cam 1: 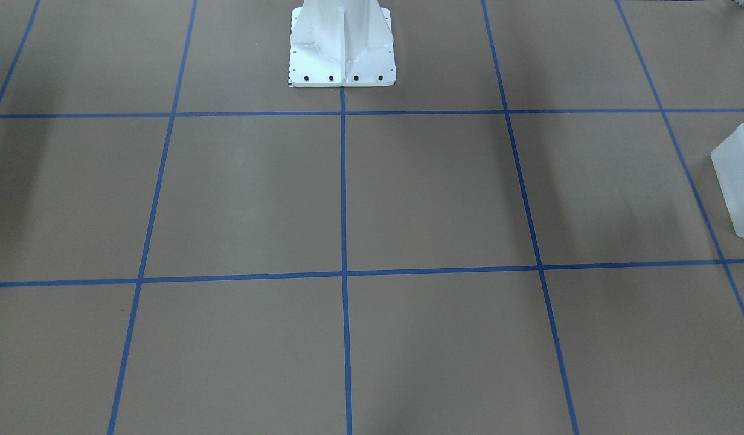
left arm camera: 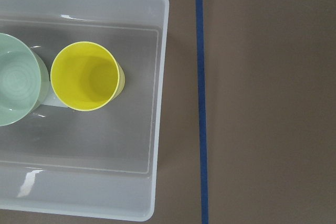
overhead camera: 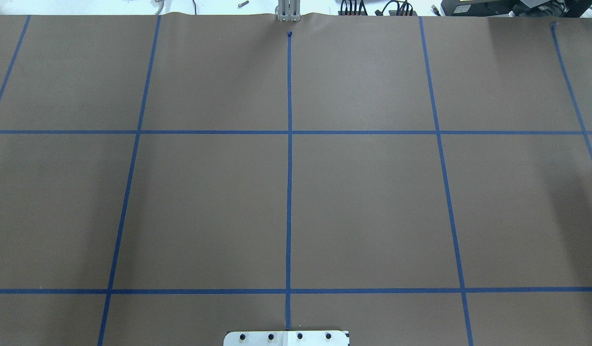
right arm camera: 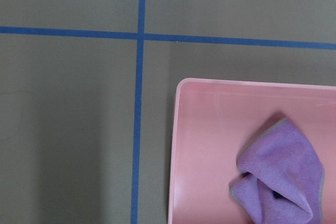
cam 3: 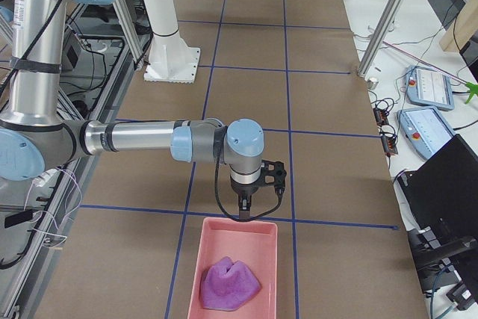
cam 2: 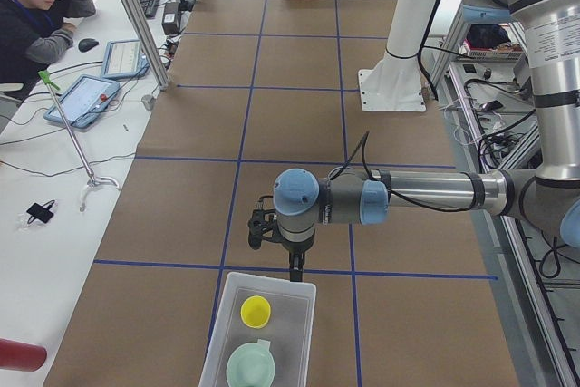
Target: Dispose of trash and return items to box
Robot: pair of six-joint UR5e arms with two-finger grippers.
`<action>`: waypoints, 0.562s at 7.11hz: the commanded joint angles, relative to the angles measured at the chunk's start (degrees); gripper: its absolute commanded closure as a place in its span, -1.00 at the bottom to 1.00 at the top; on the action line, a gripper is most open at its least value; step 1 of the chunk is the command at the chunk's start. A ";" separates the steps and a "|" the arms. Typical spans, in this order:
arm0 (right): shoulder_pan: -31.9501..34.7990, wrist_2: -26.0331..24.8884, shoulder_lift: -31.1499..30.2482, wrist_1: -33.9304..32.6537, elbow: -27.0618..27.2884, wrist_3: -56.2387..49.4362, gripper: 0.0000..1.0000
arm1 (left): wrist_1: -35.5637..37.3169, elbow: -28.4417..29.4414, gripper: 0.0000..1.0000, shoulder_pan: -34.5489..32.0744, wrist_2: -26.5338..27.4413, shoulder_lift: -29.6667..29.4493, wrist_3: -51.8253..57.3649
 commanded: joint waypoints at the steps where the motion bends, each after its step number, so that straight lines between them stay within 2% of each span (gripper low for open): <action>1: -0.04 -0.65 0.36 -0.01 0.75 -0.04 -1.00 | 0.00 0.06 -0.97 0.00 0.00 0.00 0.04; 4: -0.04 1.82 0.62 -0.01 0.75 -0.04 -1.00 | 0.00 0.06 -0.97 0.00 0.00 0.00 0.04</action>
